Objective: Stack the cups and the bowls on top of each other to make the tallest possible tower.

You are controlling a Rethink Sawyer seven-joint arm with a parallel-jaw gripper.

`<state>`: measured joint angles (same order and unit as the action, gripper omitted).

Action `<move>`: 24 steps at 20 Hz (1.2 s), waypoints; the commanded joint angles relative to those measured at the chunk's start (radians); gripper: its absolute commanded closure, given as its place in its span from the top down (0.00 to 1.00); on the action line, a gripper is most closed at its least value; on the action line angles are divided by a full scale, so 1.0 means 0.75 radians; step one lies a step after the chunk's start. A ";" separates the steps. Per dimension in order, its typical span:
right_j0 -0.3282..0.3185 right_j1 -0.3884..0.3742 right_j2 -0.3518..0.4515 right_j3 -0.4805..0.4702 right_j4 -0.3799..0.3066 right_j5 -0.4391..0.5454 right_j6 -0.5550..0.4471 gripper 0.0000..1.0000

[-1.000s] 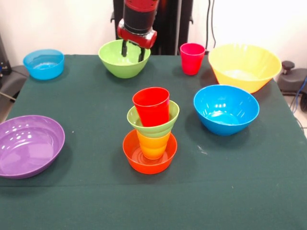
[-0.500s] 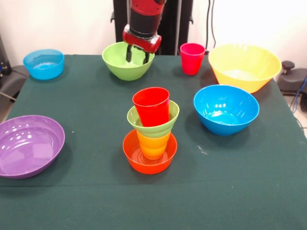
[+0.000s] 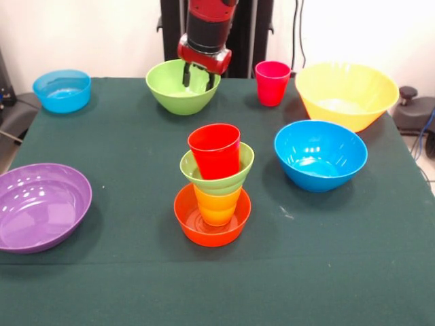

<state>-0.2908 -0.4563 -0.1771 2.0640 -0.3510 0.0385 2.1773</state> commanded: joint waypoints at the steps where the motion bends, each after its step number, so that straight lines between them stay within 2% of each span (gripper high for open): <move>1: 0.001 -0.008 0.088 -0.011 0.087 -0.005 0.194 1.00; 7: -0.002 -0.088 0.078 -0.045 0.096 0.177 0.120 1.00; 15: -0.064 -0.149 0.153 -0.052 0.101 0.230 0.085 1.00; 24: -0.067 -0.180 0.192 -0.077 0.131 0.305 0.083 1.00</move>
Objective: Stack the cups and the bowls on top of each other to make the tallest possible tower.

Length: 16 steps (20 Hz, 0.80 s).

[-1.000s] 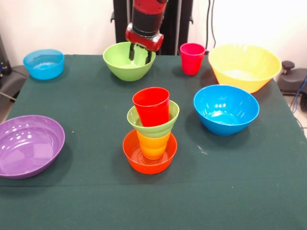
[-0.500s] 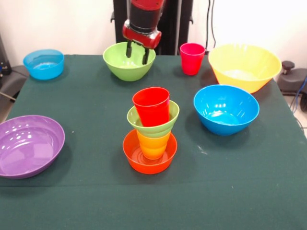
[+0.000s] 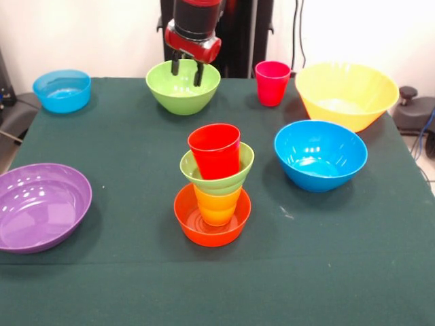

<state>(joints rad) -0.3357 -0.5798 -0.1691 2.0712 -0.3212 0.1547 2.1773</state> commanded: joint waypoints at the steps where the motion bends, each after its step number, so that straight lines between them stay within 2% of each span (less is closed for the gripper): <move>1: -0.004 -0.020 0.185 -0.092 0.098 0.156 0.086 1.00; 7: -0.008 -0.036 0.230 -0.109 0.142 0.192 0.088 1.00; 16: 0.039 -0.009 0.214 -0.124 0.187 0.161 0.126 1.00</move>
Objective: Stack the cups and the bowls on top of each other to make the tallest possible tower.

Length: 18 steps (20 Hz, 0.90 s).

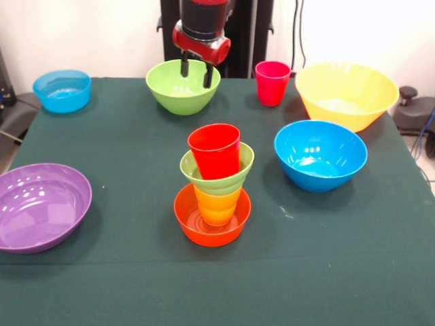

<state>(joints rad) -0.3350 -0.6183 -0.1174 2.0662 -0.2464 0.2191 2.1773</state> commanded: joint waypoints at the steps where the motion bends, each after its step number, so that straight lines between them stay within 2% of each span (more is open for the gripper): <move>1: 0.044 0.043 0.138 -0.110 0.090 0.066 0.129 1.00; 18: 0.063 0.077 0.115 -0.093 0.090 -0.007 0.147 1.00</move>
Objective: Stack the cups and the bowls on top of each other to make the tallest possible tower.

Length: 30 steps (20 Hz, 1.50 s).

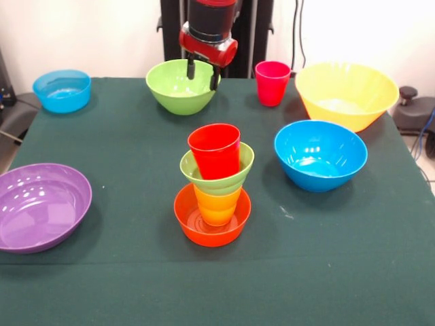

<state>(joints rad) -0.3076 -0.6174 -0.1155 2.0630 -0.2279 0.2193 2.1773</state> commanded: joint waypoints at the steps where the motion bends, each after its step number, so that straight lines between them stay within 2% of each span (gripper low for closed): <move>1: 0.031 0.082 0.106 -0.088 0.062 -0.023 0.153 1.00; 9: 0.060 0.140 0.054 -0.078 0.030 -0.128 0.177 1.00; 22: 0.034 0.194 0.040 -0.037 0.005 -0.274 0.172 1.00; 30: 0.029 0.267 0.020 -0.035 -0.010 -0.406 0.175 1.00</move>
<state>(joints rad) -0.2875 -0.5031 -0.1413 2.0623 -0.2273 0.0293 2.1773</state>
